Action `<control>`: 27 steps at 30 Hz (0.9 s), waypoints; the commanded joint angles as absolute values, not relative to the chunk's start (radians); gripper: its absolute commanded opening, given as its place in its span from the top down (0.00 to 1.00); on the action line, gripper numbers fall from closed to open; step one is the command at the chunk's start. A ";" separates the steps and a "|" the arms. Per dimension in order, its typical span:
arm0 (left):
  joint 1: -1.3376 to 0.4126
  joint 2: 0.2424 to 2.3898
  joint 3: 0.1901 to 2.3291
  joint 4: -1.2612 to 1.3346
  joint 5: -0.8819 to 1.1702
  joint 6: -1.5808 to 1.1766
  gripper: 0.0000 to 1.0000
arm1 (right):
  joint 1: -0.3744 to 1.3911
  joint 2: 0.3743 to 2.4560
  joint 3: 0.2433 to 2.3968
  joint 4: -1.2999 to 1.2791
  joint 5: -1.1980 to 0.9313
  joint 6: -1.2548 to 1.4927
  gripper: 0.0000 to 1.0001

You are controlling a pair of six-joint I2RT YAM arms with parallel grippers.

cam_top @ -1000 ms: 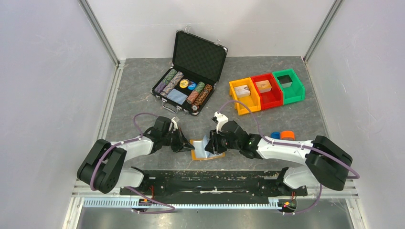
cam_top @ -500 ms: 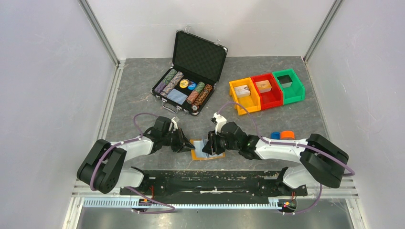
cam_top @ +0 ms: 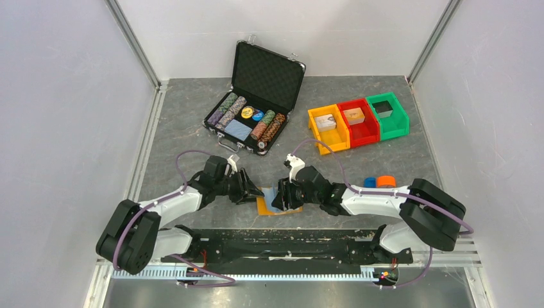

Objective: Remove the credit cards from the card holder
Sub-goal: Remove the credit card from the card holder.

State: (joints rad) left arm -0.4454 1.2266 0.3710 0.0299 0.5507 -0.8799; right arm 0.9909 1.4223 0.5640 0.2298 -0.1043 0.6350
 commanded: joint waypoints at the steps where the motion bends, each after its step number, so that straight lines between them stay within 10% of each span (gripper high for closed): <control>1: -0.449 1.186 0.408 0.016 0.541 -0.904 0.45 | 0.998 1.437 0.568 0.242 -0.085 0.623 0.50; 14: -0.448 1.192 0.408 0.089 0.572 -0.910 0.28 | 1.009 1.447 0.576 0.251 -0.087 0.618 0.50; 27: -0.448 1.249 0.373 0.123 0.579 -0.897 0.81 | 1.009 1.343 0.598 0.220 -0.041 0.625 0.61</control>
State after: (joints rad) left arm -0.4454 1.2373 0.3798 0.0830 0.5610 -0.8948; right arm 1.0042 1.3838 0.5663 0.1886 -0.0555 0.6273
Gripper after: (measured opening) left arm 0.203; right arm 0.396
